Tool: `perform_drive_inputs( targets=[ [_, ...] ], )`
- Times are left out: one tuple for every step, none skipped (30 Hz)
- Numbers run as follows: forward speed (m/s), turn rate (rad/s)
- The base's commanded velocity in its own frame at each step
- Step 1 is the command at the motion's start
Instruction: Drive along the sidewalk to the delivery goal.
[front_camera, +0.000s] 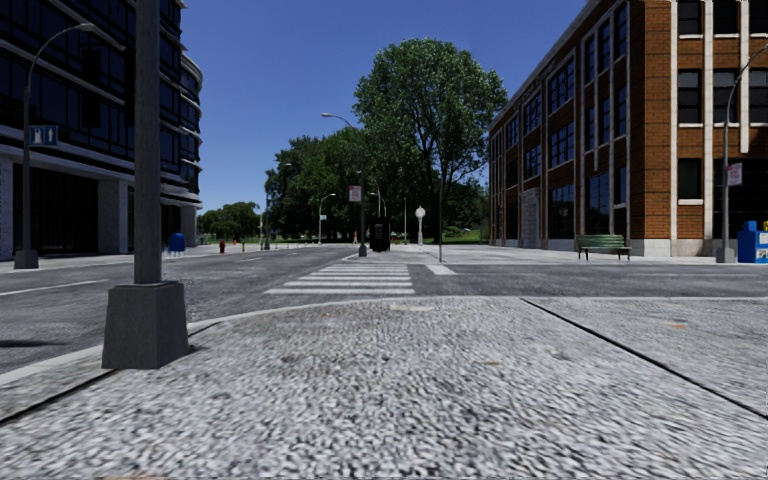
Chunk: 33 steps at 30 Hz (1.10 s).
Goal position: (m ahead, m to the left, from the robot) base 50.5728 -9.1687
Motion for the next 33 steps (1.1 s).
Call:
perform_drive_inputs(
  targets=[
    [2.00, 0.00],
    [2.00, 0.00],
    [2.00, 0.00],
    [2.00, 0.00],
    [2.00, 0.00],
    [2.00, 0.00],
    [2.00, 0.00],
    [2.00, 0.00],
    [2.00, 0.00],
    [2.00, 0.00],
    [2.00, 0.00],
    [2.00, 0.00],
    [2.00, 0.00],
    [2.00, 0.02],
    [2.00, 0.04],
    [2.00, 0.10],
    [2.00, 0.10],
    [2.00, 0.12],
    [2.00, 0.13],
    [2.00, 0.13],
    [2.00, 0.13],
    [2.00, 0.13],
    [2.00, 0.13],
    [2.00, 0.15],
    [2.00, 0.18],
    [2.00, 0.19],
    [2.00, 0.20],
    [2.00, 0.20],
    [2.00, 0.20],
    [2.00, 0.20],
    [2.00, 0.15],
    [2.00, 0.01],
    [2.00, 0.01]
  ],
)
